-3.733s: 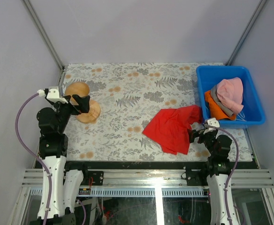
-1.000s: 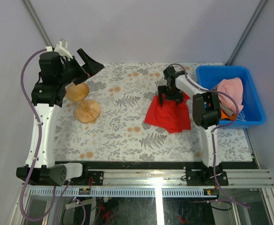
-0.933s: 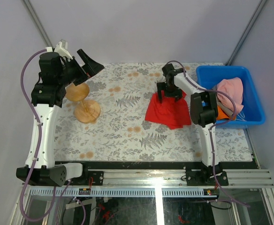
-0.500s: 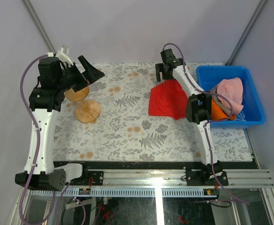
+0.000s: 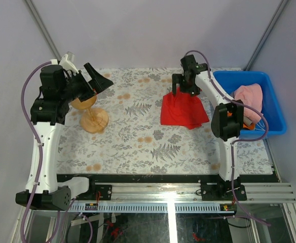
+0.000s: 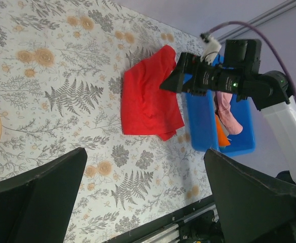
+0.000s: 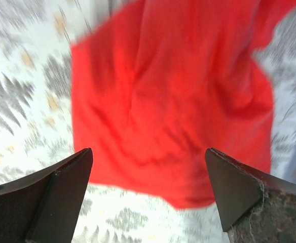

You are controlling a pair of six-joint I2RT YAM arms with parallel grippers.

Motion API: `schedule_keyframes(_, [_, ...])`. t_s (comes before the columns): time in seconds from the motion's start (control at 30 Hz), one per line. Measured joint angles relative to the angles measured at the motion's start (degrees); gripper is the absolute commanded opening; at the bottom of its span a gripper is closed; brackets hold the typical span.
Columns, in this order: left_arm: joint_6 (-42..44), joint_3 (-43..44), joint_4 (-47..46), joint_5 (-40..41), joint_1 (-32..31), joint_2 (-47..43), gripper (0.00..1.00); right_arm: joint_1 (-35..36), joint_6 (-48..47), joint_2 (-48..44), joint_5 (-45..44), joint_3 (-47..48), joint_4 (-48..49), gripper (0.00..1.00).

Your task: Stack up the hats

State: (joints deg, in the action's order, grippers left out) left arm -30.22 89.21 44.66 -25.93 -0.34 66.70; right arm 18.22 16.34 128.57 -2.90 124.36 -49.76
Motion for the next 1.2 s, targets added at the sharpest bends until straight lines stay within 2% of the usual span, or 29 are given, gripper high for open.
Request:
schedule_keyframes(0.27, [-1.14, -2.25, -2.34, -1.92, 0.00, 0.63, 1.00, 0.00, 4.28, -5.51, 4.09, -22.12, -0.04, 0.99])
schedule_keyframes(0.6, [-1.44, -3.76, -3.23, -2.45, 0.00, 0.07, 1.00, 0.87, 5.11, -5.40, 1.62, -28.28, 7.74, 0.99])
schedule_keyframes(0.77, [-1.38, -3.89, -3.02, -2.43, 0.00, -0.68, 1.00, 1.09, 5.05, -0.20, -2.43, -21.86, 10.14, 0.99])
schedule_keyframes(1.07, [-0.33, -5.01, -0.33, -2.23, 0.00, -2.29, 1.00, 0.59, 3.56, 18.27, -9.33, 8.96, 9.46, 0.99])
schedule_keyframes(1.2, [0.28, -6.19, 1.09, -1.90, 0.00, -3.32, 1.00, -0.87, 3.65, 20.02, -7.87, 10.56, 11.85, 0.99])
